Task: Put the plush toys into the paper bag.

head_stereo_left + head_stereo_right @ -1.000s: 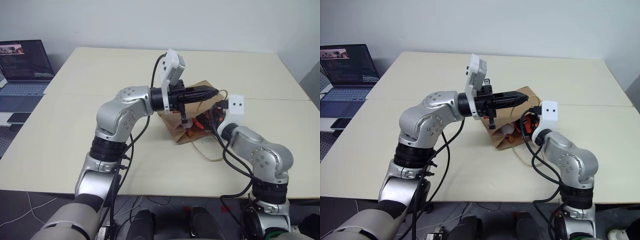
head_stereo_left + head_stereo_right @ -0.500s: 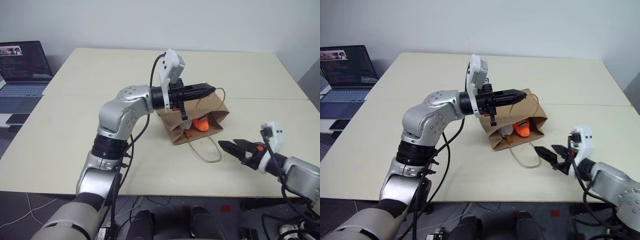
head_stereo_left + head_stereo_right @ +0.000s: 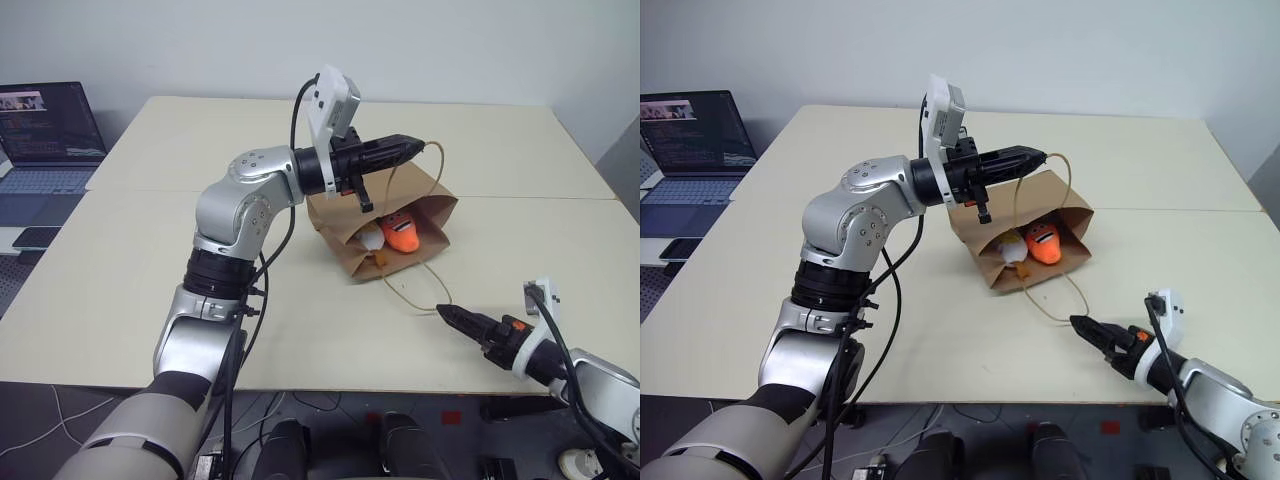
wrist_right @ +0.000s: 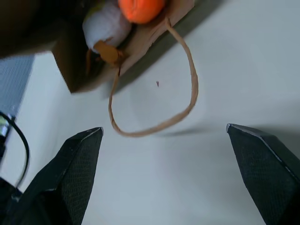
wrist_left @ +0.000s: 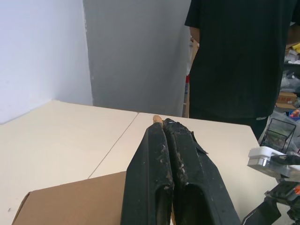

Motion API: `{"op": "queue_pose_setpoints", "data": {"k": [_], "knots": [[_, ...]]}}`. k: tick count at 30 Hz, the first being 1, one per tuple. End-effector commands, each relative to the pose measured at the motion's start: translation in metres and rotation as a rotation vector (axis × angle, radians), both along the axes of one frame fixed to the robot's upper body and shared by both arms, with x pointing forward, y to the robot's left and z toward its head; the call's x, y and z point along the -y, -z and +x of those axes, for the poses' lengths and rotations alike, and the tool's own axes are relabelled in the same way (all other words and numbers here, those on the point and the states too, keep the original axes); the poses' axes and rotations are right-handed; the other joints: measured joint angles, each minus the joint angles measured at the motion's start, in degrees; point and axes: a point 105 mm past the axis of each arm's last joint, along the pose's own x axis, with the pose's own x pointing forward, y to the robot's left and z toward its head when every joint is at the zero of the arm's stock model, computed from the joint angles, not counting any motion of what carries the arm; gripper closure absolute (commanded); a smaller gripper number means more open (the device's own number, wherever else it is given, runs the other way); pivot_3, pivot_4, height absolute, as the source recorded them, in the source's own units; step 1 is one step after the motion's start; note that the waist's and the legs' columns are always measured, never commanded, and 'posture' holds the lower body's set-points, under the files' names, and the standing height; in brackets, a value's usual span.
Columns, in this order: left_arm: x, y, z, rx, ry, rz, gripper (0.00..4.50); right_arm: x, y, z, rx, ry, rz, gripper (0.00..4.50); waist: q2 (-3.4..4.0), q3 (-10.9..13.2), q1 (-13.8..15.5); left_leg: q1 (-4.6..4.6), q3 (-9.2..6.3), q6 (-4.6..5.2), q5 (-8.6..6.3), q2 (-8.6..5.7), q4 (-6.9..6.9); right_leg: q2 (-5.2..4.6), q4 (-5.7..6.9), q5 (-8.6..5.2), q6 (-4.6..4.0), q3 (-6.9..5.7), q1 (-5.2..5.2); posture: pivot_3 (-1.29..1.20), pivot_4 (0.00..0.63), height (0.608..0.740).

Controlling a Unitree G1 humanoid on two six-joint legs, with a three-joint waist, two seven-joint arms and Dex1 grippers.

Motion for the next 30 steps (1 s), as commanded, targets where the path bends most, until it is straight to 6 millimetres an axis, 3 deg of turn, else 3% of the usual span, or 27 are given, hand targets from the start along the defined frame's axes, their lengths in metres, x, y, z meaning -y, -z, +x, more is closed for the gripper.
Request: {"op": "queue_pose_setpoints", "data": {"k": [1,4,7,14,18,23,30], "knots": [[0.001,-0.013,-0.006,0.056,0.014,-0.02,4.5,-0.012,-0.007,0.01,0.003,0.037,0.108,0.08,0.0,0.0,0.03,0.0,0.0,0.0,0.0,0.0,0.0,0.0,0.0,0.0,0.0,0.0,0.0,0.0,0.15,0.74],[0.0,-0.014,-0.007,0.059,0.019,-0.019,4.5,-0.02,-0.003,0.017,-0.031,0.056,0.143,0.08,0.0,0.0,0.05,-0.02,-0.03,0.0,0.0,0.0,0.0,0.0,0.0,0.0,0.0,-0.02,-0.01,0.0,0.15,0.74],[-0.001,-0.014,-0.007,0.059,0.016,-0.016,4.5,-0.028,-0.008,0.021,-0.028,0.06,0.177,0.64,0.0,0.0,0.06,-0.02,-0.02,0.0,0.0,0.0,0.0,0.0,-0.01,0.0,0.0,-0.01,-0.01,0.0,0.15,0.74],[-0.004,-0.011,-0.008,0.057,0.014,-0.007,4.5,-0.029,-0.019,0.025,0.007,0.068,0.192,3.25,0.0,0.0,0.07,-0.02,-0.02,0.0,0.0,0.0,0.0,0.0,-0.01,0.0,0.0,-0.02,-0.01,0.0,0.15,0.74],[-0.006,-0.01,-0.007,0.058,0.015,0.005,4.5,-0.028,-0.023,0.028,0.037,0.075,0.181,4.42,0.0,0.0,0.07,-0.02,-0.03,0.0,0.0,0.0,0.0,0.0,-0.01,0.0,0.0,-0.02,-0.01,0.0,0.15,0.74],[-0.011,-0.018,-0.004,0.081,0.011,0.015,4.5,-0.032,-0.064,0.039,0.177,0.038,0.176,4.47,0.0,0.0,-0.2,-0.01,0.04,0.0,0.0,0.0,0.01,0.0,0.01,0.0,0.0,0.03,-0.02,0.0,0.15,0.74],[-0.019,-0.038,0.005,0.146,0.01,0.045,4.5,-0.049,-0.146,0.046,0.371,-0.085,0.202,4.47,0.0,0.0,0.03,-0.07,-0.05,0.01,0.01,0.0,0.0,0.03,-0.02,0.0,-0.01,-0.04,-0.05,0.0,0.15,0.74]]}}
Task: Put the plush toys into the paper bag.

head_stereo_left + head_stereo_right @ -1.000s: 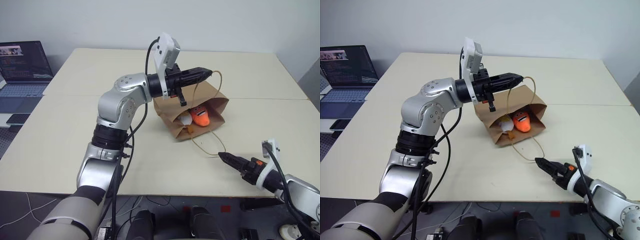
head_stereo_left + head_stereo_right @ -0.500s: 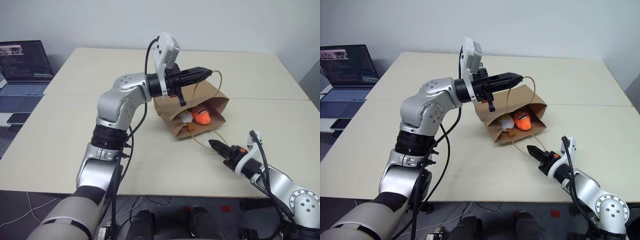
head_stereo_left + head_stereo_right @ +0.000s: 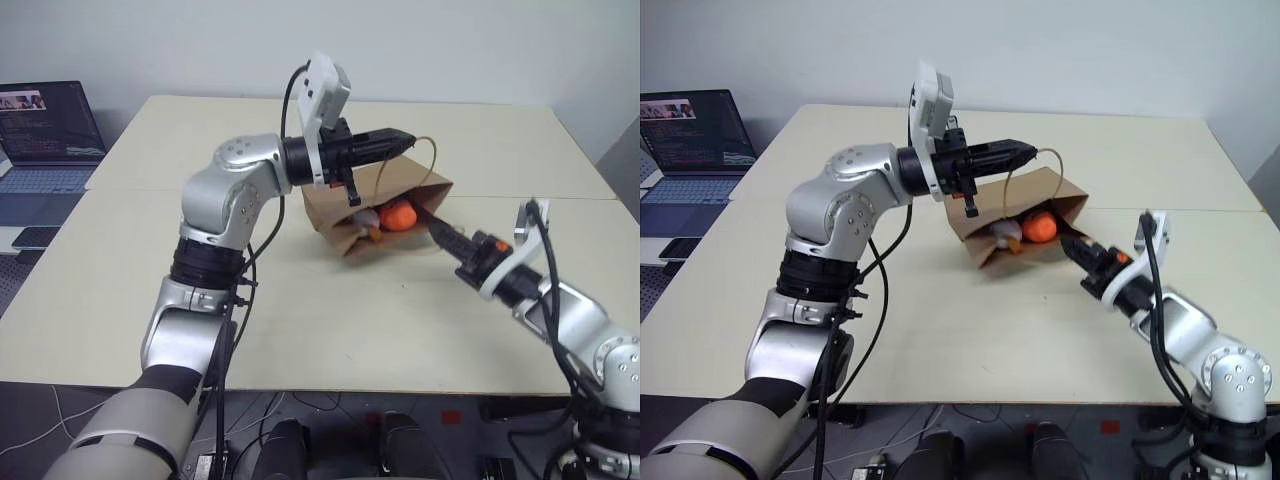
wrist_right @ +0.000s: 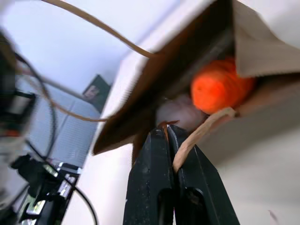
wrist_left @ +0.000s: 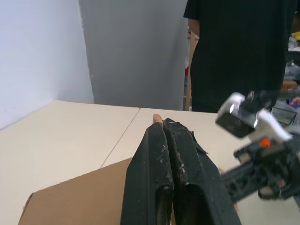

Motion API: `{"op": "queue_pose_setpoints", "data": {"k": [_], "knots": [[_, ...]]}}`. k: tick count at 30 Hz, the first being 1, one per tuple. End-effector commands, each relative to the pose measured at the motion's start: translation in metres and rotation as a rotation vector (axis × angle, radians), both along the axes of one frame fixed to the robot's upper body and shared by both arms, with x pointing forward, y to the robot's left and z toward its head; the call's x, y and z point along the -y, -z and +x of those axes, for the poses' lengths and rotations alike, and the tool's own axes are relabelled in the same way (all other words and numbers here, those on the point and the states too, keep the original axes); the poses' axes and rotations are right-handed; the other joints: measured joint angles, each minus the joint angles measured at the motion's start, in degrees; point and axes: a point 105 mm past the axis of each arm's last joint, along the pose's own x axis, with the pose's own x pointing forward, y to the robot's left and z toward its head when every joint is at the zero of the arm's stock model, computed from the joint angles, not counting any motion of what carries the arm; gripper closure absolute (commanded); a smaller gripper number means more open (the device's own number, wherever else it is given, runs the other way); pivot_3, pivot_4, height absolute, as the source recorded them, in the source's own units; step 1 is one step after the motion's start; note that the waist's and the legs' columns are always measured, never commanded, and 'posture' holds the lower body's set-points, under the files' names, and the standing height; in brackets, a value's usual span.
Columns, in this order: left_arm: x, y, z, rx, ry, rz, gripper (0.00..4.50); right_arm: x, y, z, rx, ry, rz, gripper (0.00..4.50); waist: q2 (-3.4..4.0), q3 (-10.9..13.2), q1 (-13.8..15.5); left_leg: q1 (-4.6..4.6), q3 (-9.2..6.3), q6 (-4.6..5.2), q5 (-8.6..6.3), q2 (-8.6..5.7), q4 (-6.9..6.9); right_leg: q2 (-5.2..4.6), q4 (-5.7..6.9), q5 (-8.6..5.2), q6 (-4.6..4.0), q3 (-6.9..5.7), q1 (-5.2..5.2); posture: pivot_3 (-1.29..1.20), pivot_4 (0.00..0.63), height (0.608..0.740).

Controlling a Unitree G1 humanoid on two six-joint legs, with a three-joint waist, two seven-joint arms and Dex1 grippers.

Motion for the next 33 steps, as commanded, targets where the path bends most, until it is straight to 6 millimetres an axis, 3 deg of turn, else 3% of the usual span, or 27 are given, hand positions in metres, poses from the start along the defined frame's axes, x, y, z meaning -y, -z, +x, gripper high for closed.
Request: {"op": "queue_pose_setpoints", "data": {"k": [1,5,9,18,26,29,30,33], "knots": [[-0.007,-0.023,0.001,0.084,0.0,-0.007,4.5,-0.008,-0.042,-0.006,0.106,-0.057,0.029,4.47,0.0,0.0,0.01,-0.03,0.0,0.0,0.0,0.0,0.0,0.0,-0.01,0.0,0.0,0.0,-0.02,0.0,0.15,0.74],[-0.013,-0.038,0.008,0.122,-0.006,0.018,4.5,-0.01,-0.073,-0.002,0.156,-0.075,0.034,4.47,0.0,0.0,0.05,-0.1,-0.06,0.0,0.0,0.0,0.0,-0.01,-0.04,0.0,-0.01,-0.04,-0.05,0.0,0.15,0.74],[-0.016,-0.048,0.017,0.132,-0.024,0.048,4.5,-0.01,-0.088,0.003,0.185,-0.083,0.016,4.47,0.0,0.0,0.07,-0.29,-0.12,0.01,0.0,-0.03,0.04,-0.01,-0.05,0.0,-0.01,-0.04,-0.15,0.0,0.15,0.74],[-0.009,-0.048,0.026,0.112,-0.041,0.1,4.5,0.001,-0.09,0.021,0.157,-0.032,-0.031,4.47,0.0,0.0,0.07,-0.48,-0.17,0.04,-0.01,-0.04,0.05,-0.04,-0.05,0.01,-0.02,-0.07,-0.29,0.0,0.15,0.74],[-0.008,-0.031,0.044,0.042,-0.084,0.097,4.5,-0.001,-0.083,0.039,0.134,0.004,-0.074,4.47,0.0,0.0,0.06,-0.67,-0.18,0.04,-0.01,-0.04,0.08,-0.04,-0.02,0.01,-0.02,-0.1,-0.5,0.0,0.15,0.74],[-0.01,-0.027,0.048,0.037,-0.101,0.1,4.5,-0.001,-0.08,0.044,0.141,0.029,-0.109,3.91,0.0,0.0,0.09,-0.71,-0.18,0.04,-0.01,-0.04,0.08,-0.05,-0.02,0.01,-0.02,-0.1,-0.52,0.0,0.15,0.74],[-0.01,-0.027,0.05,0.036,-0.114,0.097,4.07,-0.001,-0.079,0.045,0.145,0.032,-0.119,3.56,0.0,0.0,0.09,-0.72,-0.18,0.04,-0.01,-0.04,0.08,-0.05,-0.02,0.01,-0.02,-0.1,-0.54,0.0,0.15,0.74],[-0.013,-0.029,0.053,0.041,-0.139,0.086,3.35,0.001,-0.077,0.047,0.158,0.048,-0.157,2.5,0.0,0.0,0.1,-0.76,-0.19,0.05,-0.01,-0.04,0.08,-0.06,0.0,0.01,-0.03,-0.11,-0.59,0.0,0.15,0.74]]}}
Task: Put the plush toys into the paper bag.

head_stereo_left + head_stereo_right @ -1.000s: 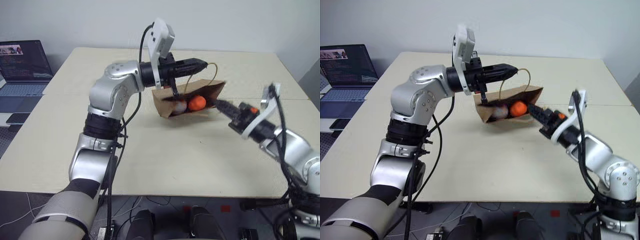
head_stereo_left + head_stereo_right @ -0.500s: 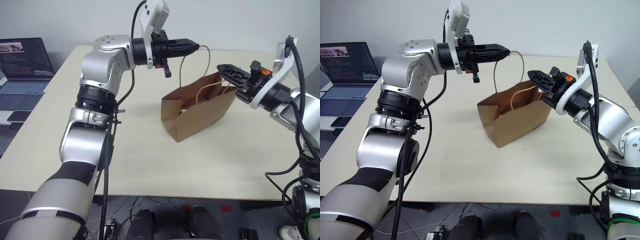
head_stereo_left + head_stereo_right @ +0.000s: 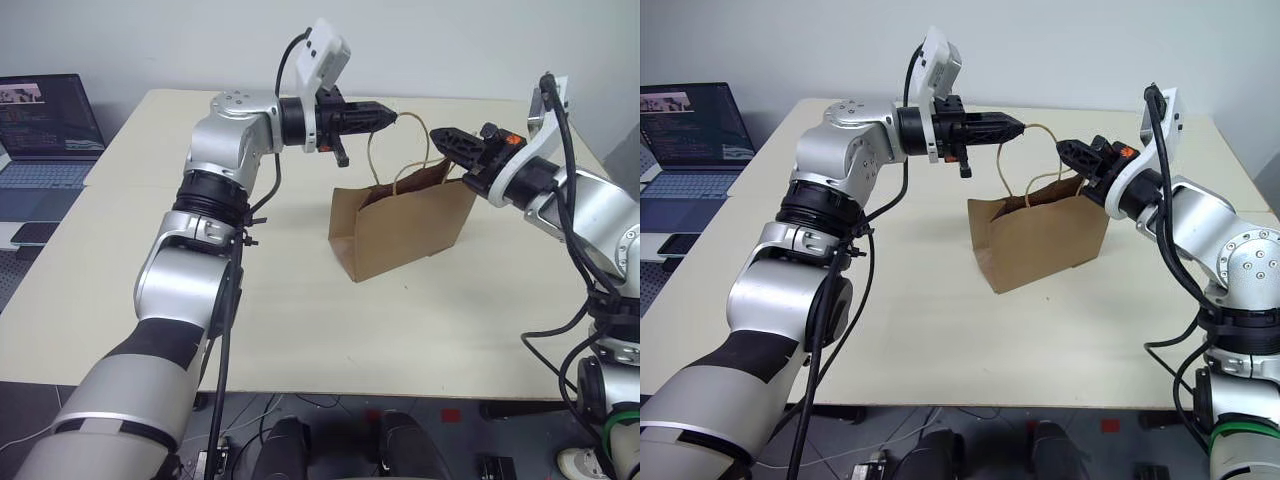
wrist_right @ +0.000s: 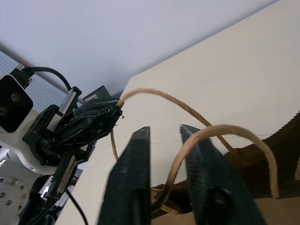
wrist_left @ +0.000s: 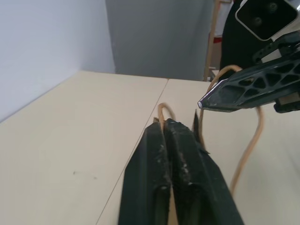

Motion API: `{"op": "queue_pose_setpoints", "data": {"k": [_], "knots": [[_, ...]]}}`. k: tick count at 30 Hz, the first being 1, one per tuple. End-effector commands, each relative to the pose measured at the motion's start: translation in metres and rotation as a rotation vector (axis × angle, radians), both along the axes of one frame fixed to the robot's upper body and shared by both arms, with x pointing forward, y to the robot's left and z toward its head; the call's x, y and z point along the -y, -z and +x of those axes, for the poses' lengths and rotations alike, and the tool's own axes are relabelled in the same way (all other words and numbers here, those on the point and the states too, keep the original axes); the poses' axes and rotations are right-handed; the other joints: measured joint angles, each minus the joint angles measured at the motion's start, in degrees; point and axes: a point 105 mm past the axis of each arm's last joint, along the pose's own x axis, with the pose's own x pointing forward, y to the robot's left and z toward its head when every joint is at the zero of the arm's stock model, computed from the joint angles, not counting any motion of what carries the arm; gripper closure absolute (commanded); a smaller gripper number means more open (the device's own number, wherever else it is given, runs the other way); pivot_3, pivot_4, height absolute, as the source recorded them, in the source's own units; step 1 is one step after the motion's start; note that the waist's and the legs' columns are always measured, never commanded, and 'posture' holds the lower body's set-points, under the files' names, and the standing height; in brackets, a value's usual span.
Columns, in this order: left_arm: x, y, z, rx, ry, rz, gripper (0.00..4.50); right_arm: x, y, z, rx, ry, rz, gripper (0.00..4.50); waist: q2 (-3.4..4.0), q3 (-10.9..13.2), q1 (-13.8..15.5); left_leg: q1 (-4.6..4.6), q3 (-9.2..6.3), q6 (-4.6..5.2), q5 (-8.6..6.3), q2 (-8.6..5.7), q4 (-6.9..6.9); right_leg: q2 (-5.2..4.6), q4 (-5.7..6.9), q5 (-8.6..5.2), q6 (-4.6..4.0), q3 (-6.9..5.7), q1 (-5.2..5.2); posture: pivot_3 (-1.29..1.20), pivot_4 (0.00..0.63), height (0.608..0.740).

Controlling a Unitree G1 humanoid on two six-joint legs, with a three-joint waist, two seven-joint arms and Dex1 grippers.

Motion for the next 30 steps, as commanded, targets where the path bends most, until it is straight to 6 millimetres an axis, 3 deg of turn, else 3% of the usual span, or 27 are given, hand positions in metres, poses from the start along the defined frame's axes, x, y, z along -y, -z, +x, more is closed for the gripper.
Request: {"op": "queue_pose_setpoints", "data": {"k": [1,7,11,17,22,27,30], "knots": [[-0.001,-0.027,-0.004,0.083,-0.004,-0.038,3.06,0.0,-0.012,-0.003,0.069,-0.002,-0.041,2.1,0.0,0.0,0.01,-0.01,0.0,0.0,0.0,0.0,0.0,0.0,0.0,0.0,0.0,0.0,-0.01,0.0,0.15,0.74],[-0.011,-0.03,-0.008,0.088,0.002,-0.044,1.28,0.009,-0.013,-0.01,0.142,-0.008,-0.189,0.0,0.0,0.0,0.0,-0.04,0.01,0.0,0.0,-0.01,0.0,-0.01,0.01,0.0,0.0,-0.01,-0.05,0.0,0.15,0.74],[-0.027,-0.028,-0.011,0.076,-0.019,-0.075,0.04,0.013,-0.011,-0.019,0.204,-0.049,-0.332,0.0,0.01,0.0,-0.01,-0.03,0.0,0.0,0.0,0.01,-0.01,-0.01,0.02,0.0,0.0,-0.03,-0.06,0.0,0.15,0.74],[-0.049,-0.01,-0.028,0.038,0.042,-0.078,0.01,0.009,-0.006,-0.04,0.332,-0.186,-0.542,0.0,0.01,0.0,-0.1,0.0,0.02,0.0,0.0,0.02,-0.01,-0.01,0.05,0.0,0.0,-0.05,-0.07,0.0,0.15,0.74],[-0.068,0.019,-0.032,-0.045,0.023,-0.087,0.01,0.011,0.014,-0.047,0.392,-0.249,-0.76,0.0,0.0,0.0,0.01,0.0,0.0,0.0,0.0,0.02,0.06,-0.03,0.04,0.0,0.0,-0.05,-0.04,0.0,0.15,0.74],[-0.071,0.049,-0.035,-0.129,0.03,-0.089,0.01,0.004,0.033,-0.053,0.421,-0.325,-0.858,0.0,0.0,0.0,0.03,0.02,0.04,0.0,0.0,0.03,0.14,-0.05,0.05,0.0,0.0,-0.04,-0.03,0.0,0.15,0.74],[-0.068,0.06,-0.036,-0.169,0.043,-0.106,0.01,0.002,0.042,-0.045,0.426,-0.297,-0.891,0.0,0.0,0.0,0.08,0.02,0.04,-0.01,0.01,0.04,0.17,-0.06,0.06,0.0,0.0,-0.05,-0.02,0.0,0.15,0.74]]}}
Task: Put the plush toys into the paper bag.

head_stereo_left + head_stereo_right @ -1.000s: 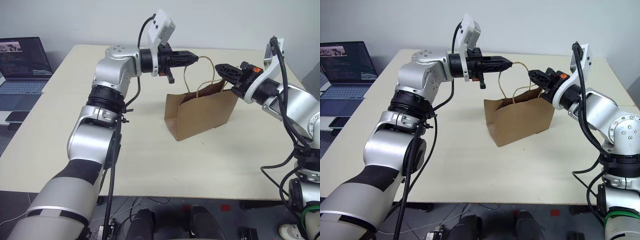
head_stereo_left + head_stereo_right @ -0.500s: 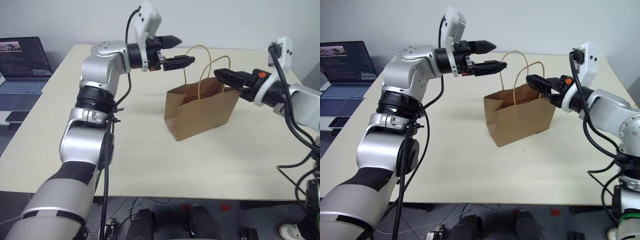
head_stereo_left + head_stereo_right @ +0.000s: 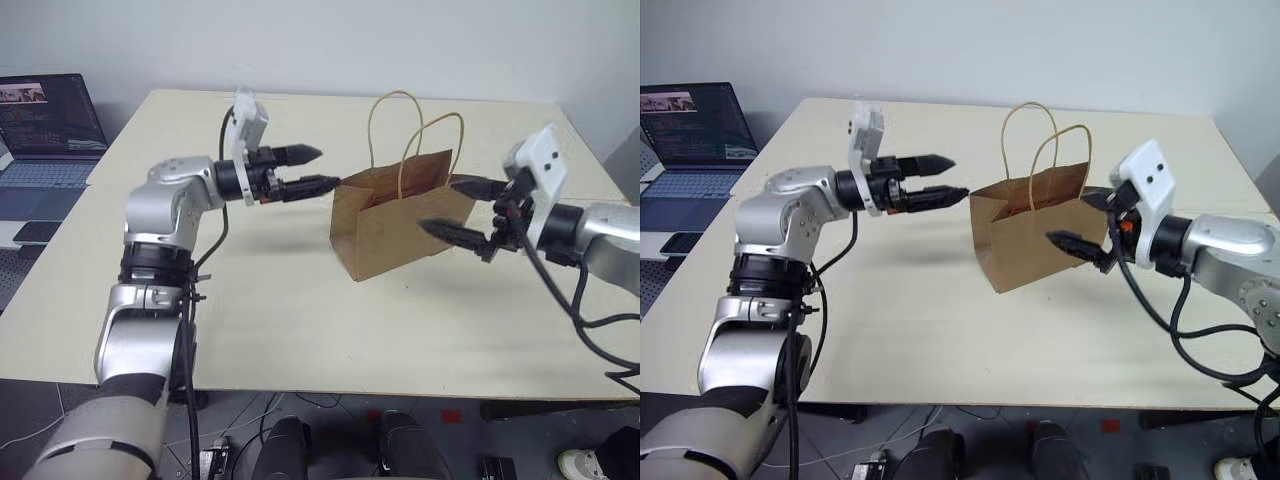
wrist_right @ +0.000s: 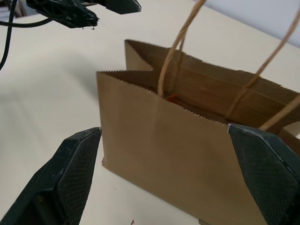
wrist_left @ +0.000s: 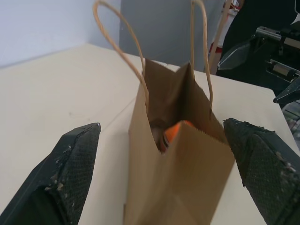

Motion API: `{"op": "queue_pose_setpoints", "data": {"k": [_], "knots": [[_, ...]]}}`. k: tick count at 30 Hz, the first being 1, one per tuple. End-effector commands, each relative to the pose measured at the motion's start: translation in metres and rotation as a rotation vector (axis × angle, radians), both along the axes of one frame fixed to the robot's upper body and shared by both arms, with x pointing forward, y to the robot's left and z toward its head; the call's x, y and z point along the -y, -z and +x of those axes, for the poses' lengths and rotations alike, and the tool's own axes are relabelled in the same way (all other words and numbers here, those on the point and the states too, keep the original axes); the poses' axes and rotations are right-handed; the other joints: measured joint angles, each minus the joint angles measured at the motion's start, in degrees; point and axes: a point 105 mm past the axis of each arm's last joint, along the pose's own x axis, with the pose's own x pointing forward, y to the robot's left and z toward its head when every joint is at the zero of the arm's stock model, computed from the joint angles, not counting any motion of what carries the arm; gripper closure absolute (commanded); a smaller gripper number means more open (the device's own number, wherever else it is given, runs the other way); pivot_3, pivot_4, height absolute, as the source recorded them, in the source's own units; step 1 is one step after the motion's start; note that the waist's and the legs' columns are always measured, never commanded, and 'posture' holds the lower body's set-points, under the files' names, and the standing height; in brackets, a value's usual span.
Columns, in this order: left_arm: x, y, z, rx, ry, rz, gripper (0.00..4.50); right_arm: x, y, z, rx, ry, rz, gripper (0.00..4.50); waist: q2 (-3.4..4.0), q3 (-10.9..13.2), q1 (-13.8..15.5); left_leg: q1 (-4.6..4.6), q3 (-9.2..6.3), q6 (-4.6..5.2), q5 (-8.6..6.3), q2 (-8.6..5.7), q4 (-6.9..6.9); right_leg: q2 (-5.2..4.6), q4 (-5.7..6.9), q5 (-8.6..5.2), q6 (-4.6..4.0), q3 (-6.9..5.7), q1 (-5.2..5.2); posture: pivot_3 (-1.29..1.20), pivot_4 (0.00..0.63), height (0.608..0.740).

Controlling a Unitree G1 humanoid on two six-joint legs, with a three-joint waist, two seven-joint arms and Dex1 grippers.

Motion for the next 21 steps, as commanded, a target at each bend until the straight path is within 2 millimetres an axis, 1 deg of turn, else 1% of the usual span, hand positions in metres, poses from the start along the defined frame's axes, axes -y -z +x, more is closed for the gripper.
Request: {"op": "queue_pose_setpoints", "data": {"k": [1,7,9,11,14,17,21], "knots": [[0.009,-0.003,-0.005,0.021,0.041,-0.029,0.01,-0.006,-0.001,0.005,0.08,0.014,-0.03,0.0,-0.01,-0.01,0.01,0.0,0.0,0.0,0.0,0.0,0.02,0.0,0.01,0.0,0.0,0.01,0.0,0.0,0.15,0.74],[0.023,0.012,-0.007,0.011,0.079,-0.003,0.01,-0.018,0.007,0.014,0.118,0.041,-0.045,0.0,-0.01,-0.01,0.02,0.03,0.0,0.01,0.01,-0.02,0.02,0.0,0.04,0.01,-0.01,0.0,0.02,0.0,0.15,0.74],[0.025,0.016,-0.004,0.014,0.065,0.006,0.01,-0.021,0.009,0.018,0.13,0.062,-0.041,0.0,-0.01,-0.01,0.03,0.03,-0.01,0.01,0.01,-0.02,0.02,0.0,0.04,0.01,-0.02,-0.02,0.02,0.0,0.15,0.74],[0.025,0.018,0.001,0.02,0.038,0.003,0.01,-0.025,0.011,0.021,0.141,0.075,-0.044,0.0,-0.01,-0.01,0.04,0.05,-0.01,0.01,0.01,-0.02,0.01,0.0,0.05,0.01,-0.02,-0.02,0.02,0.0,0.15,0.74],[0.025,0.015,0.003,0.019,0.029,-0.02,0.01,-0.031,0.012,0.023,0.148,0.085,-0.021,0.0,-0.01,-0.01,0.02,0.05,0.0,0.01,0.02,-0.02,0.02,0.0,0.05,0.02,-0.03,-0.01,0.02,0.0,0.15,0.74],[0.027,0.018,-0.002,0.01,0.054,-0.025,0.01,-0.033,0.011,0.025,0.151,0.104,0.001,0.0,-0.01,-0.01,0.01,0.05,0.0,0.01,0.02,-0.03,0.02,0.0,0.06,0.02,-0.03,-0.02,0.02,0.0,0.15,0.74],[0.038,0.024,-0.014,0.007,0.109,-0.012,0.01,-0.035,0.012,0.028,0.148,0.133,0.023,0.0,-0.01,-0.01,-0.01,0.05,-0.03,0.01,0.02,-0.02,0.02,-0.01,0.1,0.03,-0.04,-0.03,0.02,0.0,0.15,0.74]]}}
